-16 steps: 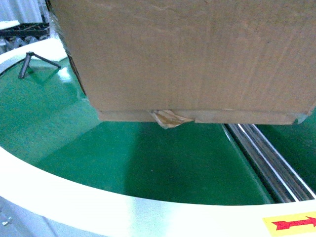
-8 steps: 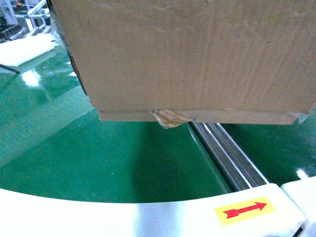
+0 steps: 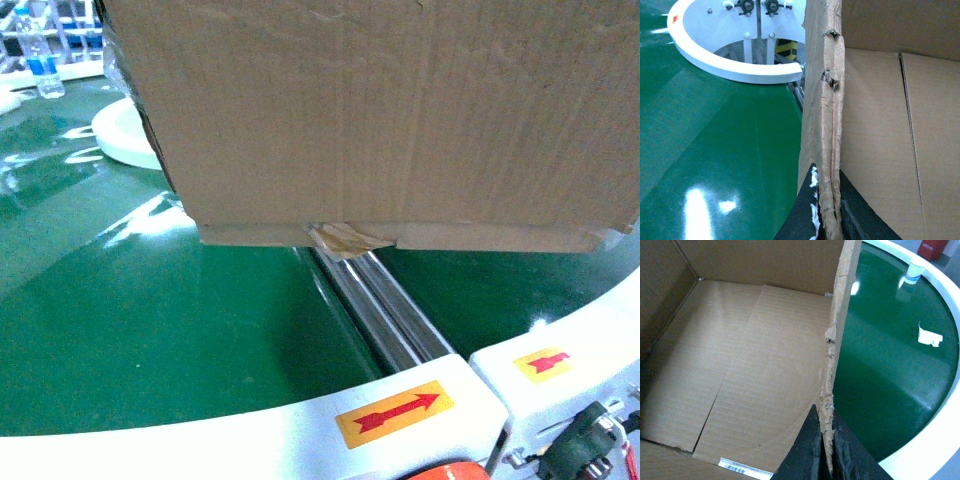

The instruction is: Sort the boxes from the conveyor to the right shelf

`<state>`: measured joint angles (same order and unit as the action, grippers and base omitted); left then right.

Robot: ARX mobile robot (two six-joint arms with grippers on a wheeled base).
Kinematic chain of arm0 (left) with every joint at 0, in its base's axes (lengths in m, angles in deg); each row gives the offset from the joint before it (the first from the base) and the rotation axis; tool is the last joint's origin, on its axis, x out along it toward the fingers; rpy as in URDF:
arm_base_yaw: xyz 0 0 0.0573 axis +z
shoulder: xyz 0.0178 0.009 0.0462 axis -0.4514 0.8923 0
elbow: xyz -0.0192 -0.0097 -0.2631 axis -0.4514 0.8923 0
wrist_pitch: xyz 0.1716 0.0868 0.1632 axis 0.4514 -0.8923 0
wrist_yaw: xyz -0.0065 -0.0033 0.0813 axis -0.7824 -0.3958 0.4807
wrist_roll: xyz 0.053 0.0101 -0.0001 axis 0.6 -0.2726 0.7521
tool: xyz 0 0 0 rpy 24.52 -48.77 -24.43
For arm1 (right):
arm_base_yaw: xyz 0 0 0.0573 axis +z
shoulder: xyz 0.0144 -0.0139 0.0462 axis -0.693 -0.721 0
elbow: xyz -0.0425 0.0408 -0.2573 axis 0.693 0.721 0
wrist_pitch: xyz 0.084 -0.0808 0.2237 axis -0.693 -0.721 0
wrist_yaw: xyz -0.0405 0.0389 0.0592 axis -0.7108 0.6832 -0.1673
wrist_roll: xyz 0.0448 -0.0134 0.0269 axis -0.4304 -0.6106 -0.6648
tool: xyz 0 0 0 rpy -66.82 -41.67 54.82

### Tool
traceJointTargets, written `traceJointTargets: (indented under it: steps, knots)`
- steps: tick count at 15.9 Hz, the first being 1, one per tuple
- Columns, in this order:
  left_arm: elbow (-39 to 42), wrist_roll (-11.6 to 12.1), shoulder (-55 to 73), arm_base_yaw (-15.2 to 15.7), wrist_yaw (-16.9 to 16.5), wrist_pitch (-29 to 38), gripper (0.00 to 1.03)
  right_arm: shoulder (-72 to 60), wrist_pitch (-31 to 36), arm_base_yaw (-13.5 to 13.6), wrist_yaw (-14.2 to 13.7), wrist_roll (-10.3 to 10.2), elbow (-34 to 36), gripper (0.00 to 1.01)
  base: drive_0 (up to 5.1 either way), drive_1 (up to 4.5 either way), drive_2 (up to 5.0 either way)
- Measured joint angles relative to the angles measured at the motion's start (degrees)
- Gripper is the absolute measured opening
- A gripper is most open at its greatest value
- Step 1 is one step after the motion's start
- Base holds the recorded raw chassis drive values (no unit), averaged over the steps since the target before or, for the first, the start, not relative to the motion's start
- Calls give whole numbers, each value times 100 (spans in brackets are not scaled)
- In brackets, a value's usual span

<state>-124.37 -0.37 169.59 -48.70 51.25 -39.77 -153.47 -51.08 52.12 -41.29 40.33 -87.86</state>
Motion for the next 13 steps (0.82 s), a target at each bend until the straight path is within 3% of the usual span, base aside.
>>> traceJointTargets:
  steps: [13]
  knots:
    - [0,-2,0,0,0,0,2,0,0,0,0,0,2,2,-132,-132,-132]
